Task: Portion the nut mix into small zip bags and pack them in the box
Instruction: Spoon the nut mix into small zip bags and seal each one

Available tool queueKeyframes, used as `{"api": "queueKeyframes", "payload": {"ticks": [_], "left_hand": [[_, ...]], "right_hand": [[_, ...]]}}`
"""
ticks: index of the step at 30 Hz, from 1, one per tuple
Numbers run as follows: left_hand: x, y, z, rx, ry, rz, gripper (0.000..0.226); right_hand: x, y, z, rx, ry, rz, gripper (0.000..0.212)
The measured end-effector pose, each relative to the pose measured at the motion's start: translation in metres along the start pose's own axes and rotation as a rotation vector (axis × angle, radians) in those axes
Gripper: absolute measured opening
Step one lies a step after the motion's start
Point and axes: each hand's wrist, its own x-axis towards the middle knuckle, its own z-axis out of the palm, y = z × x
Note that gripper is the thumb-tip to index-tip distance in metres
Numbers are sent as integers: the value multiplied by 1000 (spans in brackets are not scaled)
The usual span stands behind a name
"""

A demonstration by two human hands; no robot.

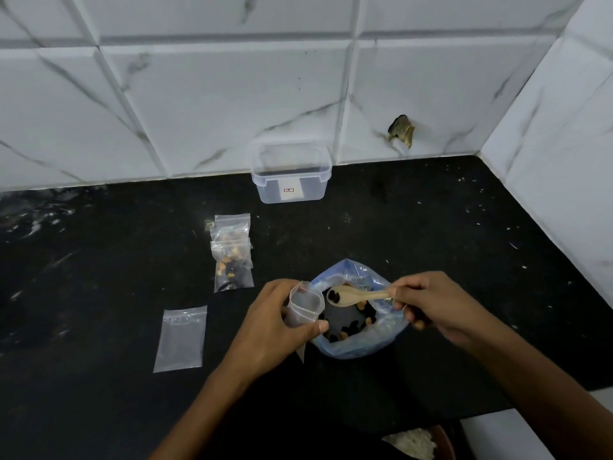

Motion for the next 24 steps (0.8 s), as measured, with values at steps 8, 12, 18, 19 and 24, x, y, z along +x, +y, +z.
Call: {"api": "queueKeyframes", "payload": {"ticks": [8,12,18,19,24], "left_hand": [[8,5,8,137,37,7,63],[10,8,11,74,109,39,58],[10,4,10,40,149,35,56],[9,1,9,40,146,28,56],[3,-10,9,17,119,-10,55]], "right_hand": [[-39,-45,9,-418,145,-457,16],[-47,-41,29,-928,175,-921,14],[-52,-44,22,-851,292,-1018,16],[-50,-45,16,-767,320,-942,14],[-8,-12,6,-813,278,-473,14]]}}
